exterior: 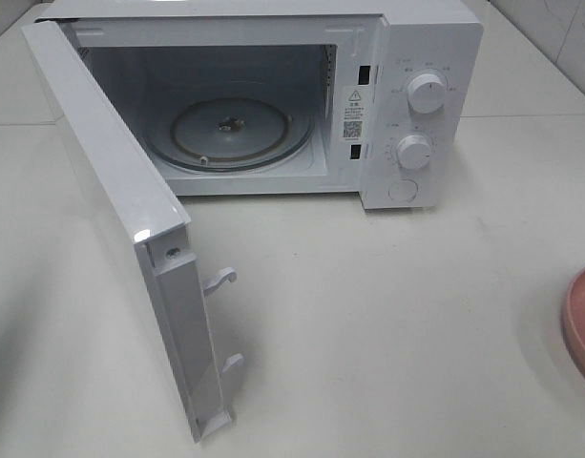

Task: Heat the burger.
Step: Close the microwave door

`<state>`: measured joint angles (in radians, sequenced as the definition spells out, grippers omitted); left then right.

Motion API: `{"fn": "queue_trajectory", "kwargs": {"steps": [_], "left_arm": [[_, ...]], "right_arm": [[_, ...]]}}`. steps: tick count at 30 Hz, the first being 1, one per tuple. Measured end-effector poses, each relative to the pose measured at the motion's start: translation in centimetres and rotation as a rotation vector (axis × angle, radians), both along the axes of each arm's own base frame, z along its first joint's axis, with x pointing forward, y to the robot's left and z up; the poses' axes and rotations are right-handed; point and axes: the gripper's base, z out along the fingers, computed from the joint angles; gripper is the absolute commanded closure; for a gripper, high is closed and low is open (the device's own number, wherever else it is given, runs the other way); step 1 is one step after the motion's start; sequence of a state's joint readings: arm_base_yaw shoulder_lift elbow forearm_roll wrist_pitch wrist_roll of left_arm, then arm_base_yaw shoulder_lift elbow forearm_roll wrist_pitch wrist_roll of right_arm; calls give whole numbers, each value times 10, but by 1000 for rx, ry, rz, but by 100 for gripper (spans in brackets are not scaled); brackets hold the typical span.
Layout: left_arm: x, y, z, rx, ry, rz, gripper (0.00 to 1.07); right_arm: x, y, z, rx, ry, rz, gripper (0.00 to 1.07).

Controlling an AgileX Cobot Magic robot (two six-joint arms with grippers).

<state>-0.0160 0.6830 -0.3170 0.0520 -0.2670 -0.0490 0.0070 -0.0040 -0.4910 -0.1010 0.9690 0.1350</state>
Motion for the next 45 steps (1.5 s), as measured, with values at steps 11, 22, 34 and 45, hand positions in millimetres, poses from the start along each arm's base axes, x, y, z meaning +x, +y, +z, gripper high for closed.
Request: {"fn": "queue_trajectory", "kwargs": {"steps": [11,22,34,45], "left_arm": [[50,-8,-40,13,38,-79,107],[72,-27,-77,-10,129,-283,107],[93,-42,-91,-43,186,-456,107],[124,-52,-95,-55,199,-549,107]], "right_arm": [[0,0,0,0,0,0,31],[0,0,0,0,0,0,31],[0,0,0,0,0,0,31],[0,0,0,0,0,0,31]]}}
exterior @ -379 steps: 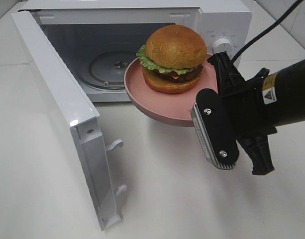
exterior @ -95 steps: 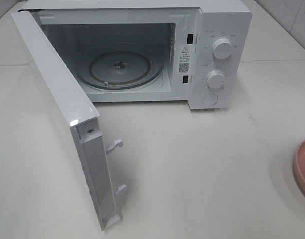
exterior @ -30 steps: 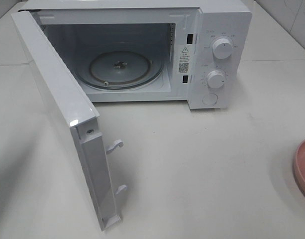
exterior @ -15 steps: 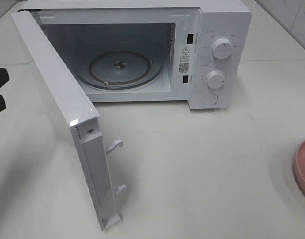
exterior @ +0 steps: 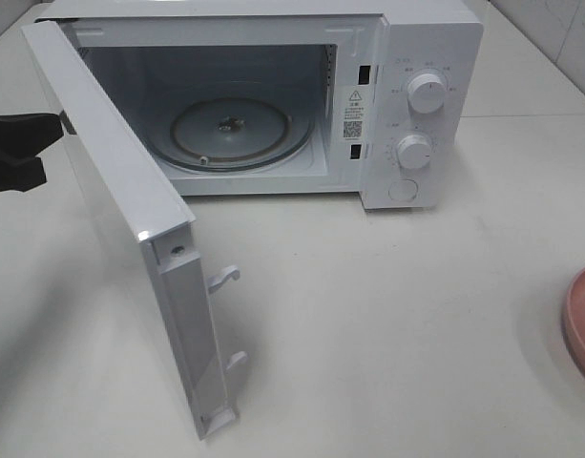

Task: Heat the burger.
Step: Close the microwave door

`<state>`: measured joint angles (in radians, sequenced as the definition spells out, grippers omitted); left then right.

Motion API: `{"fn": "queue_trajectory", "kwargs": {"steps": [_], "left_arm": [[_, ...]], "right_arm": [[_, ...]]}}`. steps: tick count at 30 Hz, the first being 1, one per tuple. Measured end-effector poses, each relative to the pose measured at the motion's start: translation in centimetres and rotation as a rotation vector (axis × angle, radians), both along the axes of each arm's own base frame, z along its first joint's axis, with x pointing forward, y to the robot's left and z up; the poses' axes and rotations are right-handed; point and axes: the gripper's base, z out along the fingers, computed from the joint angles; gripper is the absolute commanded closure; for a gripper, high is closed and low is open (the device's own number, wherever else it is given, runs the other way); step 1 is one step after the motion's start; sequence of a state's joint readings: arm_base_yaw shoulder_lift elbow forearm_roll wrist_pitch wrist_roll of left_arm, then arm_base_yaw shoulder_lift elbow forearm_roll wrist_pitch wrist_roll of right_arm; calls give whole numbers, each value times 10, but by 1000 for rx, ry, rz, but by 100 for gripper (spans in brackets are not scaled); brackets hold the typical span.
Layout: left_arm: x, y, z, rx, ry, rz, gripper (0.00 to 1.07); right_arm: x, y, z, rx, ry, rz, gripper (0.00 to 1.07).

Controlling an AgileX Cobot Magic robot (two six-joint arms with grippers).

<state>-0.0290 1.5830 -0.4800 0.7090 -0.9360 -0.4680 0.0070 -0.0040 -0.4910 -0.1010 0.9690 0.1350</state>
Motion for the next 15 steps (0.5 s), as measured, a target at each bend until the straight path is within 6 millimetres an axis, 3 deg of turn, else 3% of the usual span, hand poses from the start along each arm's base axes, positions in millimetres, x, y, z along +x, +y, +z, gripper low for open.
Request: {"fn": "queue_trajectory", "kwargs": {"steps": [9,15], "left_arm": [[6,-30,-6,-5,20,-76,107],[12,-37,-7,-2,25,-78,107]], "right_arm": [[0,0,0,0,0,0,31],[0,0,0,0,0,0,31]]}}
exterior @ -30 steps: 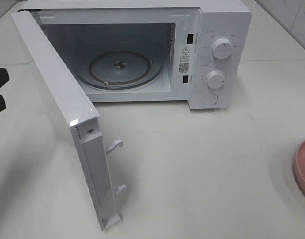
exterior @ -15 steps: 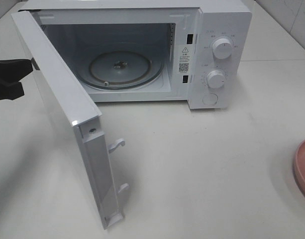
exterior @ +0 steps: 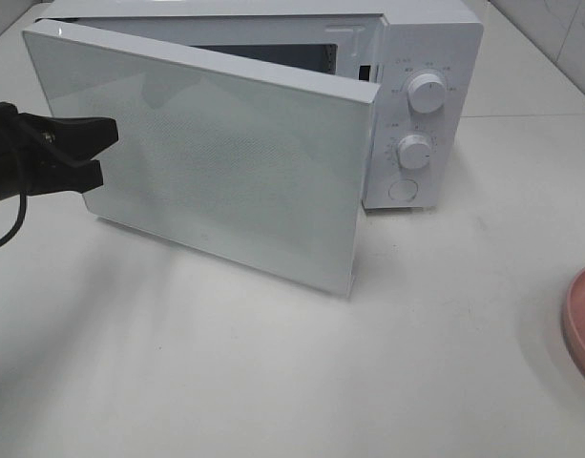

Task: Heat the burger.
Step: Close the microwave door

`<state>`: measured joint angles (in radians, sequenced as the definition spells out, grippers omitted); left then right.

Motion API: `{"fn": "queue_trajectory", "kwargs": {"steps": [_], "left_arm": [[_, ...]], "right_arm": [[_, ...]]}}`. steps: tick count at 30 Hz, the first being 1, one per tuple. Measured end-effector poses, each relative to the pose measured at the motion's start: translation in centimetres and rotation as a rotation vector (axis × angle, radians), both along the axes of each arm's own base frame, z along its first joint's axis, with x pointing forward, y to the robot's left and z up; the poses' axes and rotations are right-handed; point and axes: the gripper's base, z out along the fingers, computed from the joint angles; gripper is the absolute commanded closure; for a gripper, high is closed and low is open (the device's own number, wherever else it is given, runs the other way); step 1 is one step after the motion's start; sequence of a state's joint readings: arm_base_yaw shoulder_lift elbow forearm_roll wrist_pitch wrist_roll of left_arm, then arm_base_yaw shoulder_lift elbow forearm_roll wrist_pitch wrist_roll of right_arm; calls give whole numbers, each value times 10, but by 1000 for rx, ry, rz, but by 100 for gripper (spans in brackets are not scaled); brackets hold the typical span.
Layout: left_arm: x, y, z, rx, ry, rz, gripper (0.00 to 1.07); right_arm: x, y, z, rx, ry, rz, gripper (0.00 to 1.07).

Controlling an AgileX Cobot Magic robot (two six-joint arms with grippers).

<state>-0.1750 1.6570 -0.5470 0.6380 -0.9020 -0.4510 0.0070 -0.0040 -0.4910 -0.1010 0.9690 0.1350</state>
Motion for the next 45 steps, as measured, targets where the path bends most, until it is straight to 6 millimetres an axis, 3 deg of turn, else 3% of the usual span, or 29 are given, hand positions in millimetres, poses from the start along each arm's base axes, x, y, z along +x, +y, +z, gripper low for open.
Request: {"fn": "queue_trajectory", "kwargs": {"steps": [31,45], "left_arm": [[51,-104,-3,-19,4,-99,107],[62,-149,-8,-11,9,-141,107]], "right_arm": [[0,0,0,0,0,0,31],[0,0,0,0,0,0,31]]}}
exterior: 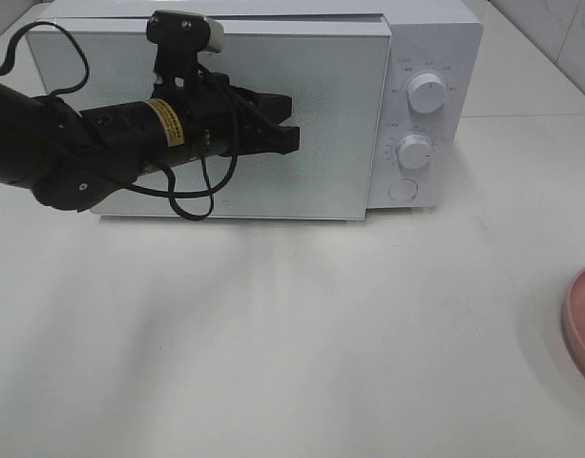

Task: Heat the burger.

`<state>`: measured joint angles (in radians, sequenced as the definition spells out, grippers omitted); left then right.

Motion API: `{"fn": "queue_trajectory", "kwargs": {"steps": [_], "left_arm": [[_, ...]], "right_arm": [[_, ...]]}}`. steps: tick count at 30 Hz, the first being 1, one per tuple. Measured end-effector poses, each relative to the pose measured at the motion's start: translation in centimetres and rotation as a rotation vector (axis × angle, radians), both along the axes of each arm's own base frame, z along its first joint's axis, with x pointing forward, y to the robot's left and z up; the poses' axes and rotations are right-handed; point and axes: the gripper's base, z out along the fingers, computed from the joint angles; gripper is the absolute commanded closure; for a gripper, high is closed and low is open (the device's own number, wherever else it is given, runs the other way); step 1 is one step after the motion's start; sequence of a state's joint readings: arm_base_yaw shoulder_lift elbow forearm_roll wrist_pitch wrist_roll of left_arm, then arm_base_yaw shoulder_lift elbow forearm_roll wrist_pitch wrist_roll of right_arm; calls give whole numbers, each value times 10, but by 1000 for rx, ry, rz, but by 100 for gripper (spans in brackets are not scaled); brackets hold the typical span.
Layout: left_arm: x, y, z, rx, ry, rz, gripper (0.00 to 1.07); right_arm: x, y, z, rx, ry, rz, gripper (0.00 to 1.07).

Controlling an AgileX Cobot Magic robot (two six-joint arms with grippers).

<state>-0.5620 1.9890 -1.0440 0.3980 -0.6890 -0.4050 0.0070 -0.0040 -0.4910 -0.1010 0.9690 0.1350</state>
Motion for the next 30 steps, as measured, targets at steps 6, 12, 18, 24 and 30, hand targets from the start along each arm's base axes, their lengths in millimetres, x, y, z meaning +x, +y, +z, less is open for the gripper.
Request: {"fn": "queue_trajectory", "kwargs": {"steps": [6,12,18,24,30], "left_arm": [[1,-18,-2,27,-18,-14,107],[6,-32,-4,26,-14,-14,107],[17,-44,-4,13,17,16,107],[16,-56,-6,9,21,0,107],[10,-64,1,35,23,-13,107]], "right_arm": [[0,0,0,0,0,0,31],[0,0,0,0,0,0,31],[0,0,0,0,0,0,31],[0,0,0,1,0,1,31],[0,0,0,1,0,1,31]]}}
